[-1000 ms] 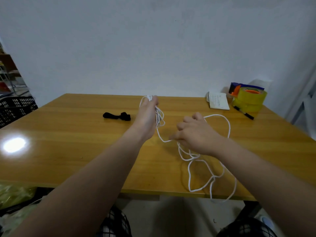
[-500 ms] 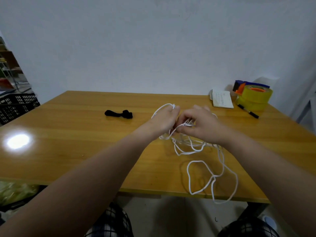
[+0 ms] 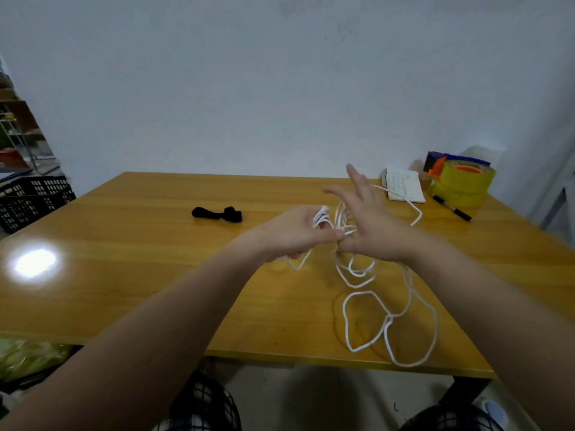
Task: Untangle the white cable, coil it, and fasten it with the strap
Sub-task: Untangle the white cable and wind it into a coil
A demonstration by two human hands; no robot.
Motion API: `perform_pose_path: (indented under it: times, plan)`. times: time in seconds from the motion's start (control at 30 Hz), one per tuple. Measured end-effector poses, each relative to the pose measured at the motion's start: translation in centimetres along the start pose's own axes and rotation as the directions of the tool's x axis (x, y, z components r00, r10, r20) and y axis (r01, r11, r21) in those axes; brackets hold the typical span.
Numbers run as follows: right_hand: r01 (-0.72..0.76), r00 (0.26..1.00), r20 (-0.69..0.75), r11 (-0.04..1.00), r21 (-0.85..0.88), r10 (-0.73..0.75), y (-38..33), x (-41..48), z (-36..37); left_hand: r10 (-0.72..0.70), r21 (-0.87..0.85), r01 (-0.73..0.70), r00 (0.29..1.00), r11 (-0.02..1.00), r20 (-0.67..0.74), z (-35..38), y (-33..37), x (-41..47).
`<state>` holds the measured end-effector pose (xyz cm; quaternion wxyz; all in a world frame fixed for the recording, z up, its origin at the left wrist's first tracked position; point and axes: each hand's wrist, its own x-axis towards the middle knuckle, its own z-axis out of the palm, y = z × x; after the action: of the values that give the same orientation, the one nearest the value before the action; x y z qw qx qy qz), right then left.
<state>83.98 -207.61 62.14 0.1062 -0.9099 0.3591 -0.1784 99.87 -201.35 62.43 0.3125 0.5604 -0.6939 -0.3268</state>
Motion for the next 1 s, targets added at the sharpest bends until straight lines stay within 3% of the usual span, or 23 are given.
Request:
perform_pose_path:
  times: [0.07,0.17,0.27,0.37,0.43,0.47,0.57,0.67,0.73,0.83,0.87,0.9,0.97,1.0]
  plan:
    - [0.025,0.984,-0.179,0.994,0.111,-0.005,-0.1,-0.1,0.4,0.040,0.024,-0.039,0.998,0.999,-0.051,-0.3,0.1,-0.3]
    - [-0.055,0.894,-0.442,0.997,0.057,0.075,-0.9,-0.1,1.0,0.073,-0.005,-0.076,0.975,0.997,-0.209,-0.3,0.4,-0.4]
    - [-0.185,0.937,-0.334,0.957,-0.222,0.104,-2.3,-0.5,0.6,0.134,0.143,-0.096,0.949,0.985,-0.284,-0.2,0.3,0.1]
    - [-0.079,0.987,-0.162,0.888,-0.453,0.005,-2.5,-0.2,-0.9,0.165,0.389,-0.037,0.939,0.920,-0.301,-0.3,0.3,0.2]
    - [0.025,0.991,-0.107,0.901,-0.432,-0.079,-1.9,-0.3,-2.2,0.188,0.352,-0.071,0.932,0.933,-0.310,-1.1,0.4,-0.2]
    - [0.074,0.978,-0.149,0.911,-0.405,-0.146,-1.5,-0.5,-2.8,0.171,0.267,-0.081,0.926,0.960,-0.336,-1.7,0.5,-0.5]
    - [0.210,0.871,-0.413,0.962,-0.174,-0.265,-0.6,-2.1,-4.5,0.037,0.007,-0.038,0.895,0.999,-0.445,-4.0,0.1,-1.4]
    - [0.372,0.881,-0.369,0.916,0.150,-0.297,-2.7,-3.4,-4.3,-0.002,0.062,0.035,0.886,0.997,-0.464,-4.6,0.4,-1.5]
    - [0.402,0.907,-0.314,0.802,0.442,-0.281,-5.2,-4.2,-4.6,-0.055,0.061,0.100,0.860,0.993,-0.508,-4.8,0.1,-1.2]
    - [0.351,0.936,-0.306,0.497,0.794,-0.172,-6.7,-5.8,-6.4,-0.190,0.009,0.241,0.785,0.970,-0.589,-5.5,-2.2,-2.0]
    - [0.324,0.943,-0.312,0.513,0.795,-0.112,-6.3,-6.1,-6.7,-0.214,-0.041,0.239,0.762,0.970,-0.611,-5.7,-3.0,-2.6]
    - [0.271,0.951,-0.306,0.606,0.748,-0.047,-5.4,-6.1,-6.6,-0.225,-0.096,0.213,0.741,0.972,-0.633,-5.6,-3.5,-3.1]
    - [0.006,0.981,-0.169,0.851,0.526,0.098,-3.0,-6.0,-5.1,-0.205,-0.140,0.150,0.700,0.979,-0.684,-5.3,-3.2,-3.8]
    - [-0.161,0.981,-0.051,0.926,0.341,0.189,-1.9,-5.9,-3.9,-0.177,-0.129,0.121,0.687,0.984,-0.705,-5.0,-2.6,-3.9]
